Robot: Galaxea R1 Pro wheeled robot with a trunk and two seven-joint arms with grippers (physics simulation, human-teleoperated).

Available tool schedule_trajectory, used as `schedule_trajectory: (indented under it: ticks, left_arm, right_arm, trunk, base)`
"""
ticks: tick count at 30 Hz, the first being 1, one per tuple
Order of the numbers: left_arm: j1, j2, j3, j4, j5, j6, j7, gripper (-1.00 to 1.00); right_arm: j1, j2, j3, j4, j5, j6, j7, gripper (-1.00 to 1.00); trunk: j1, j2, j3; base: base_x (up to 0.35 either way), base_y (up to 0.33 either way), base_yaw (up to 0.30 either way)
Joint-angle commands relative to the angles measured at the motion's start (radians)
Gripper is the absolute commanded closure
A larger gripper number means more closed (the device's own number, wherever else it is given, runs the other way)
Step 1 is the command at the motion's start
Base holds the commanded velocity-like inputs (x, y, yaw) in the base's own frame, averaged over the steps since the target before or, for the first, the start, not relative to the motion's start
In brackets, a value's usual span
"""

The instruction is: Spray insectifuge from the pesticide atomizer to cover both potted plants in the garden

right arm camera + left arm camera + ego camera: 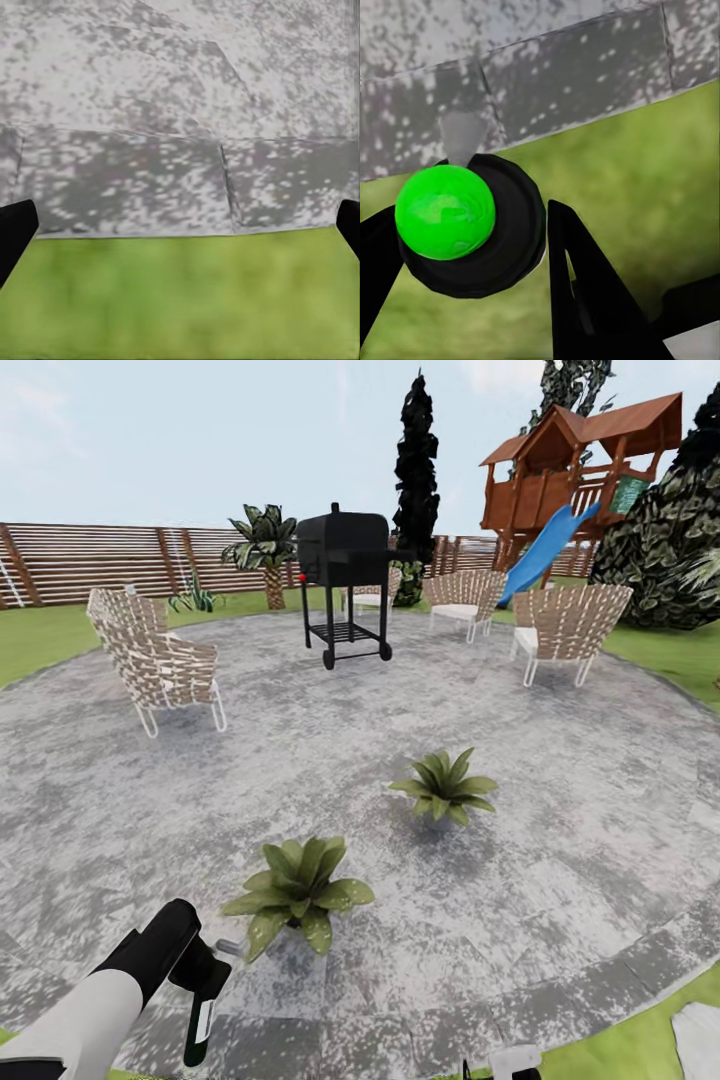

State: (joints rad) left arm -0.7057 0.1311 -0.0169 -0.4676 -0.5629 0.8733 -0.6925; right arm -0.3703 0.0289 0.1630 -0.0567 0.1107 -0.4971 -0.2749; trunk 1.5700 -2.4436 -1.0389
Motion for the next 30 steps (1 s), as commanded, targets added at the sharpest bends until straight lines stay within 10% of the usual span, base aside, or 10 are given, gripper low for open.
schedule_trajectory:
  ticks: [1,18,30]
  left_arm:
    - [0.0,0.001,-0.002,-0.002,-0.008,0.002,-0.008,1.0]
    - [-0.005,0.03,-0.01,-0.005,-0.013,-0.004,-0.069,1.0]
    - [-0.099,0.047,-0.011,-0.048,-0.345,0.003,-0.446,1.0]
  right_arm:
    - [-0.001,0.0,0.003,0.001,0.01,0.0,-0.01,-1.0]
    - [-0.001,0.0,0.003,0.001,0.01,0.0,-0.01,-1.0]
    - [-0.001,-0.001,0.003,0.001,0.012,0.0,-0.01,-1.0]
  trunk:
    - [-0.001,0.0,0.0]
    - [-0.001,0.0,0.005]
    - [-0.001,0.0,0.005]
  base:
    - [-0.235,0.24,-0.254]
    - [0.042,0.158,-0.218]
    - [0.0,0.0,-0.003]
